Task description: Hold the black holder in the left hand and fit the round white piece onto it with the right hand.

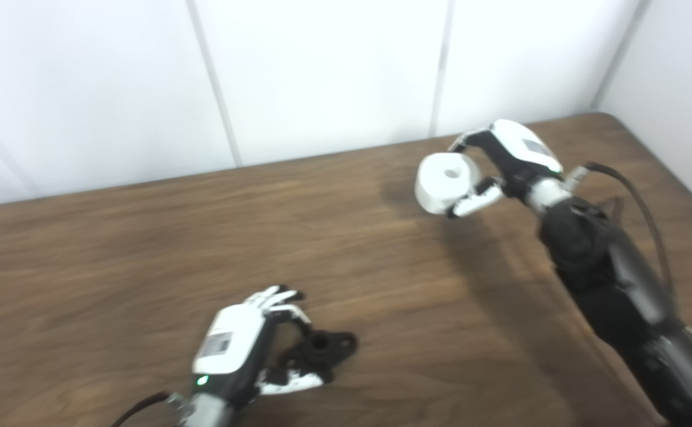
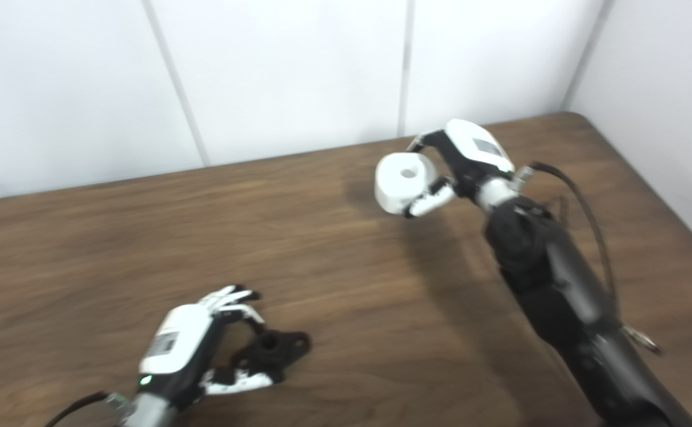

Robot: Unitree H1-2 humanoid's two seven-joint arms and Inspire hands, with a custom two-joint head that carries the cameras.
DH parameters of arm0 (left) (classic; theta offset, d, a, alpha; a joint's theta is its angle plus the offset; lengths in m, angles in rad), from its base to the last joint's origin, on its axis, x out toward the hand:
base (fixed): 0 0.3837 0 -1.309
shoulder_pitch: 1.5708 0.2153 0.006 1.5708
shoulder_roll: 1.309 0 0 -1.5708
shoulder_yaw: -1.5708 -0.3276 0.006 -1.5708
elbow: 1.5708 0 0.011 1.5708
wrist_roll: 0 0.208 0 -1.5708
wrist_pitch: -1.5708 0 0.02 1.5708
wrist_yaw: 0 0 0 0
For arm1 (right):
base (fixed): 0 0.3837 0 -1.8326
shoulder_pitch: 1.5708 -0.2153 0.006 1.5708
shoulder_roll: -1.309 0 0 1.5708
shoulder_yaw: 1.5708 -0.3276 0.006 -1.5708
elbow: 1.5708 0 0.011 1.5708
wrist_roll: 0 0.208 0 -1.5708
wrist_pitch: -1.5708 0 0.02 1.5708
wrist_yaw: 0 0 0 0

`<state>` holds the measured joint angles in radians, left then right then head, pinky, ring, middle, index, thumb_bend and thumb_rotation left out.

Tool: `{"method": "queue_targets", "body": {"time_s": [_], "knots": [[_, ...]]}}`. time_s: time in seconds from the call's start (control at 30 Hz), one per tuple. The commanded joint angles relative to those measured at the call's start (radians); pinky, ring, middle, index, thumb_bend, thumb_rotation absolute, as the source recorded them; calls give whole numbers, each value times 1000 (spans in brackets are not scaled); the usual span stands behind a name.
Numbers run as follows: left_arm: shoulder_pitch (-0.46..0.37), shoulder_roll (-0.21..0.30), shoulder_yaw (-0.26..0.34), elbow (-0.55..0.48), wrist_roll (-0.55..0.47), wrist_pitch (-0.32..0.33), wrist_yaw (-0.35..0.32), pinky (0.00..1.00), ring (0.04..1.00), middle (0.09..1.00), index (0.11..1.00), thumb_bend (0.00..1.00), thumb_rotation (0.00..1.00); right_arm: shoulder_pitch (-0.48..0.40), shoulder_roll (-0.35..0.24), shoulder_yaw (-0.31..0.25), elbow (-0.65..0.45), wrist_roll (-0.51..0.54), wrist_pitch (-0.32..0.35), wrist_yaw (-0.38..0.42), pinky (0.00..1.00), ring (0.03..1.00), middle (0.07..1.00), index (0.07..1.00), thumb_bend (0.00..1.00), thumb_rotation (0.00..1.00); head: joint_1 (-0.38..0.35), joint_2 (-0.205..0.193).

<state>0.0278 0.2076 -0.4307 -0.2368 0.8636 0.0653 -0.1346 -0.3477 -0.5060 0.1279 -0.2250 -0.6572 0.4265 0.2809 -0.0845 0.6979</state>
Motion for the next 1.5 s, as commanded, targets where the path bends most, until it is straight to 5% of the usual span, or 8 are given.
{"method": "queue_targets", "body": {"time_s": [0.0,0.53,1.47], "knots": [[24,-1,-29,32,13,33,-67,893,906,830,490,516,57,-7,-21,-5,-84,5,-7,18,1000,897,775,483,524,137,8,4],[5,-21,-50,15,44,67,-81,900,903,827,489,516,57,104,67,37,-395,-55,40,245,1000,901,781,482,526,142,31,63],[-21,-33,-48,-19,64,104,-138,888,882,827,490,515,60,139,206,99,-534,-159,27,416,1000,924,783,481,526,144,36,146]]}}
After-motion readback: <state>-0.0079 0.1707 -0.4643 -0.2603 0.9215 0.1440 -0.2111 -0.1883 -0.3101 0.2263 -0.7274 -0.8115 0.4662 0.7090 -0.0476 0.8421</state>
